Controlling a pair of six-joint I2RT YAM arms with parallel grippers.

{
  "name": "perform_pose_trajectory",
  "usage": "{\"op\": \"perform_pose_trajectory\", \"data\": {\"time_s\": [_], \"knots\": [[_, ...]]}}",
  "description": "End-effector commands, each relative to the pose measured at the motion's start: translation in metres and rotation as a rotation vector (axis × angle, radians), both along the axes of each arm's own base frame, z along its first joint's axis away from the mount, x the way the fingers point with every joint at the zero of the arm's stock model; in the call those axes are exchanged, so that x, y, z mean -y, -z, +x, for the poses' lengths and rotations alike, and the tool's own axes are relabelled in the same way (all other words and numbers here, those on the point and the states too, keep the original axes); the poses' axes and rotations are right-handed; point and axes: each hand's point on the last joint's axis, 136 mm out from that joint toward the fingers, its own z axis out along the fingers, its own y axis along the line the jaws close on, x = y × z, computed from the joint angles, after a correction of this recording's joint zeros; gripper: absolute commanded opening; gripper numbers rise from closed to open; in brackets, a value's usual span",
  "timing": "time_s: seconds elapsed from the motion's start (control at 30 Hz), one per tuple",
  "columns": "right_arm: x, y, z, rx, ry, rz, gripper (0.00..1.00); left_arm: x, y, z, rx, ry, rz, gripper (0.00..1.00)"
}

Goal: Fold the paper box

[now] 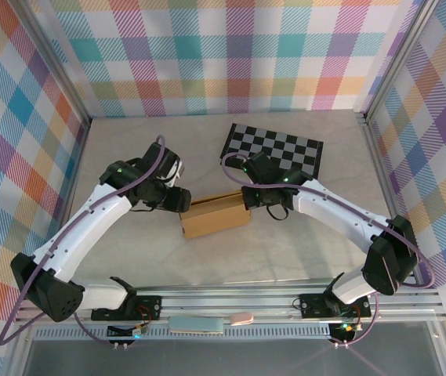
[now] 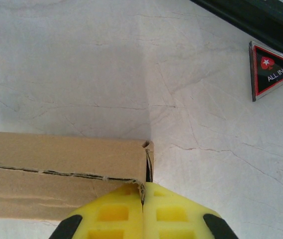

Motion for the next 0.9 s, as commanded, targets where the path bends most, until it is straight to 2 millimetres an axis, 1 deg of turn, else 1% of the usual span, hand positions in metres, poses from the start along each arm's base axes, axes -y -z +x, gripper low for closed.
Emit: {"op": "perform_pose_trajectory", "data": {"time_s": [0.0, 0.07, 0.13, 0.17, 0.2, 0.23, 0.3, 0.37, 0.4, 0.47, 0.53, 0.7, 0.87], "knots": [[0.007, 0.007, -0.008, -0.049, 0.019, -0.044, 0.0, 0.0, 0.012, -0.006, -0.064, -0.032, -0.015, 0.59], [0.006, 0.007, -0.008, -0.047, 0.018, -0.043, 0.0, 0.001, 0.015, -0.006, -0.066, -0.029, -0.024, 0.59], [0.006, 0.007, -0.008, -0.047, 0.02, -0.044, 0.0, 0.003, 0.011, -0.005, -0.045, -0.01, -0.032, 0.65], [0.006, 0.007, -0.009, -0.047, 0.017, -0.045, 0.0, 0.005, 0.006, -0.003, -0.019, 0.006, -0.039, 0.71], [0.006, 0.007, -0.009, -0.046, 0.016, -0.045, 0.0, 0.008, -0.001, 0.0, 0.012, 0.037, -0.054, 0.73], [0.006, 0.008, -0.01, -0.047, 0.014, -0.044, 0.0, 0.013, -0.009, 0.002, 0.051, 0.077, -0.071, 0.74], [0.006, 0.008, -0.01, -0.045, 0.01, -0.046, 0.0, 0.026, -0.028, 0.004, 0.16, 0.217, -0.085, 0.76], [0.005, 0.008, -0.01, -0.045, -0.001, -0.048, 0.0, 0.036, -0.036, 0.004, 0.225, 0.348, -0.043, 0.78], [0.005, 0.008, -0.01, -0.044, -0.007, -0.05, 0.0, 0.039, -0.034, 0.004, 0.239, 0.426, 0.012, 0.79], [0.004, 0.008, -0.01, -0.046, -0.019, -0.051, 0.0, 0.047, -0.021, 0.003, 0.238, 0.57, 0.129, 0.82], [0.002, 0.008, -0.011, -0.054, -0.031, -0.049, 0.0, 0.052, -0.008, 0.005, 0.238, 0.668, 0.207, 0.83], [0.001, 0.01, -0.012, -0.065, -0.028, -0.045, 0.0, 0.07, 0.011, 0.012, 0.235, 0.795, 0.213, 0.84], [-0.003, 0.012, -0.012, -0.079, -0.035, -0.039, 0.0, 0.075, 0.039, 0.017, 0.187, 0.833, 0.241, 0.83]]}}
